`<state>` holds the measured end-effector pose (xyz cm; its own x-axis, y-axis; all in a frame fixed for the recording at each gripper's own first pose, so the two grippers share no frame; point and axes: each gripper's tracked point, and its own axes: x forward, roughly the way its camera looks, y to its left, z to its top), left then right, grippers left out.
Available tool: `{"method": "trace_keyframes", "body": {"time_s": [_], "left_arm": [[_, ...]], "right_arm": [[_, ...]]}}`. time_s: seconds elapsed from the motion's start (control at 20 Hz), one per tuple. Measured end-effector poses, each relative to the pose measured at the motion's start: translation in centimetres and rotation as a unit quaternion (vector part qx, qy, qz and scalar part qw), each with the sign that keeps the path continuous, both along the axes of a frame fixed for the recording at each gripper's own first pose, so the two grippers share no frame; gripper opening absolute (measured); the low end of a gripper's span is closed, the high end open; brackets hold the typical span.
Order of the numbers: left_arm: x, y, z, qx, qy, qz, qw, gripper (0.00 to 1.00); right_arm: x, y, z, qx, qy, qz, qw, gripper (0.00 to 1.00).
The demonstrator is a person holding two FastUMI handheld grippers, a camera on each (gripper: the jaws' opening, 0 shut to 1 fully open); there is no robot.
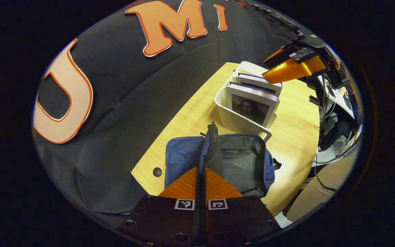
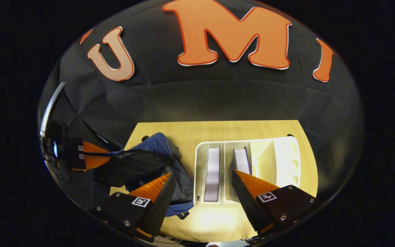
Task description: Open the schoolbag, grab two books from the bookshelf and put them into the schoolbag.
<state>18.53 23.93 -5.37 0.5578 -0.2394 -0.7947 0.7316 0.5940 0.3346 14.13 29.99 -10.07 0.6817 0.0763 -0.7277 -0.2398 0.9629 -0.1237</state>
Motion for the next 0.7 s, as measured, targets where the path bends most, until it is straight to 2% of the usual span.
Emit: {"method": "trace_keyframes", "body": {"time_s": [0.35,0.6,0.7], "left_arm": [[-0.1,0.3,-0.7,-0.011,0.009,0.0,1.0,0.0],[-0.4,0.8,-1.6,-0.021,0.019,0.007,1.0,0.0],[-0.4,0.9,-1.9,-0.024,0.024,0.009,0.999,0.0]], "right_arm": [[2.4,-1.2,-4.7,-0.052,0.075,-0.023,0.996,0.97],[3.2,-1.1,-7.8,-0.062,0.114,-0.031,0.991,0.98],[3.4,-1.6,-8.8,-0.083,0.122,-0.03,0.989,0.98]]}}
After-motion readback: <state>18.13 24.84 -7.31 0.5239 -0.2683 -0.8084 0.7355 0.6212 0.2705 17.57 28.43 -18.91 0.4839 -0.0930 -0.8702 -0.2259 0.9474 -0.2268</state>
